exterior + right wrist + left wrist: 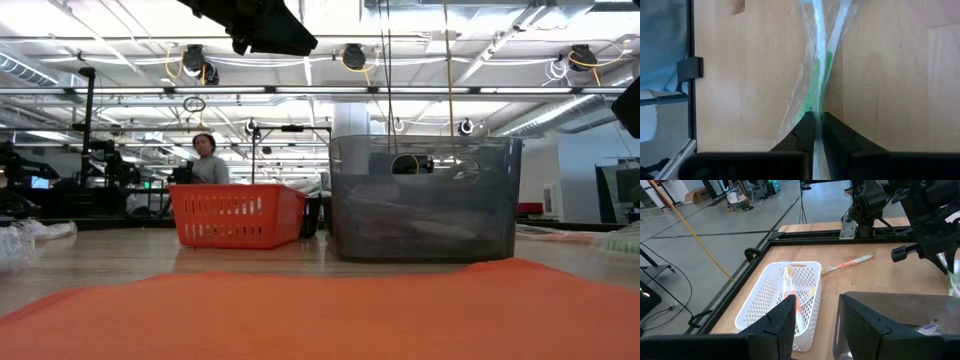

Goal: Pick & Place Toothbrushes
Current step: Put the green toothbrush into the orange bin

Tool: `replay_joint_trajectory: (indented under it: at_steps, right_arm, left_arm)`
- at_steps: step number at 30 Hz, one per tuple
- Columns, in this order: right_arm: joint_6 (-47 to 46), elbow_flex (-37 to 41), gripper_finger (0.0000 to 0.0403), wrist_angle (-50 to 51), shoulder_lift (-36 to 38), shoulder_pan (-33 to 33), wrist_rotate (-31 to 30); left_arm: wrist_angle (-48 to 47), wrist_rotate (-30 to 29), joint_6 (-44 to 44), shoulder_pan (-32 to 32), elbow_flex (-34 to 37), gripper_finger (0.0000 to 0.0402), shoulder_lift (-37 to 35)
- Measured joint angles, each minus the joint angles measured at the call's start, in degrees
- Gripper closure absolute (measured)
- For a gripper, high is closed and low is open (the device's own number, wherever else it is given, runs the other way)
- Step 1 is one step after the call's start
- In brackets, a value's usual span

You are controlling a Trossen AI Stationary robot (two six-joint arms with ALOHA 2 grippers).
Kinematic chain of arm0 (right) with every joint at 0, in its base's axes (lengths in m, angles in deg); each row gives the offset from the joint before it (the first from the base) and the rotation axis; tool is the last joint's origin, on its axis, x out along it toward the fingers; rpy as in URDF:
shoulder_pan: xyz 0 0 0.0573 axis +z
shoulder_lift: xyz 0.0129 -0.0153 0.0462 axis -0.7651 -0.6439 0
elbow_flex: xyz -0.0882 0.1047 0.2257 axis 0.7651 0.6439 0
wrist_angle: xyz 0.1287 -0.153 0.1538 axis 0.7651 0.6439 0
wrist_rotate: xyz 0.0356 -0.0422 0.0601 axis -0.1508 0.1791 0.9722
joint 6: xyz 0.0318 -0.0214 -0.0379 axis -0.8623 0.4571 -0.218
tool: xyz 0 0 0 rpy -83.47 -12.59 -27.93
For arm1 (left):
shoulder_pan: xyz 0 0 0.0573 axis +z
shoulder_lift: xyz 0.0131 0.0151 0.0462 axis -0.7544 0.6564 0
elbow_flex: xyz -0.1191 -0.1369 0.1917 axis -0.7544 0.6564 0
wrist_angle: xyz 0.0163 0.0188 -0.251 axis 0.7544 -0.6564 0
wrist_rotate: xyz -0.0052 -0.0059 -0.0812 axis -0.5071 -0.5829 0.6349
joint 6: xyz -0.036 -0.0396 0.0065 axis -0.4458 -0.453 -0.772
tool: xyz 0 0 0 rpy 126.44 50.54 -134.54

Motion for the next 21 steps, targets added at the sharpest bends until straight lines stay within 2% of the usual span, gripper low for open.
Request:
replay_joint_trajectory:
  at_steps: [7,14,17,21]
  right_arm:
    - [0.00,0.00,0.0395,-0.02,0.20,-0.02,0.69]
    - [2.12,-1.38,0.0395,-0.01,3.96,-0.10,1.11]
    - [5.10,-2.56,0.0395,-0.04,6.87,-0.17,-0.93]
    - [10.02,-3.90,0.0395,-0.05,11.23,-0.28,-6.56]
  left_arm:
    - [0.00,0.02,0.00,0.00,0.00,0.0249,0.00]
    - [0.05,0.00,0.00,0.00,0.00,0.0250,0.00]
    - [0.09,0.00,0.02,0.00,0.00,0.0249,0.00]
    - [0.40,0.00,0.02,0.00,0.00,0.0249,0.00]
